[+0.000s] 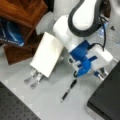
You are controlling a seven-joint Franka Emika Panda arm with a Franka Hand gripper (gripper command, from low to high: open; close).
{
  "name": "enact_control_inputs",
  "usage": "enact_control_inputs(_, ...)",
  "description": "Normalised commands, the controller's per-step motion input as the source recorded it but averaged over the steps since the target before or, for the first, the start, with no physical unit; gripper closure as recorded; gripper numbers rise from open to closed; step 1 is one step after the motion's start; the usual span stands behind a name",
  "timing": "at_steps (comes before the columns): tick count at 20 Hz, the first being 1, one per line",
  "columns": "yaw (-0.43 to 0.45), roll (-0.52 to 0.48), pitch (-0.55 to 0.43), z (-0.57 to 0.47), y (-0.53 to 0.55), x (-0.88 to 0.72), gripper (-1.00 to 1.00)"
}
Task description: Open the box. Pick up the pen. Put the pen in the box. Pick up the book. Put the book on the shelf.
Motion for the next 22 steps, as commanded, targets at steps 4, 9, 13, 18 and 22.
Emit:
enact_control_inputs(4,0.305,-0.225,-0.109,0.55,0.47,0.11,1.0)
enact_control_inputs(9,0.192,-0.128,-0.001,0.57,0.56,0.04,1.0)
enact_control_inputs(13,0.112,-0.129,0.023,0.48,0.54,0.05,1.0)
enact_control_inputs(18,0.062,-0.099,0.05,0.35,0.44,0.08,1.0)
enact_control_inputs(22,0.002,-0.07,0.071,0.22,0.32,0.12,1.0)
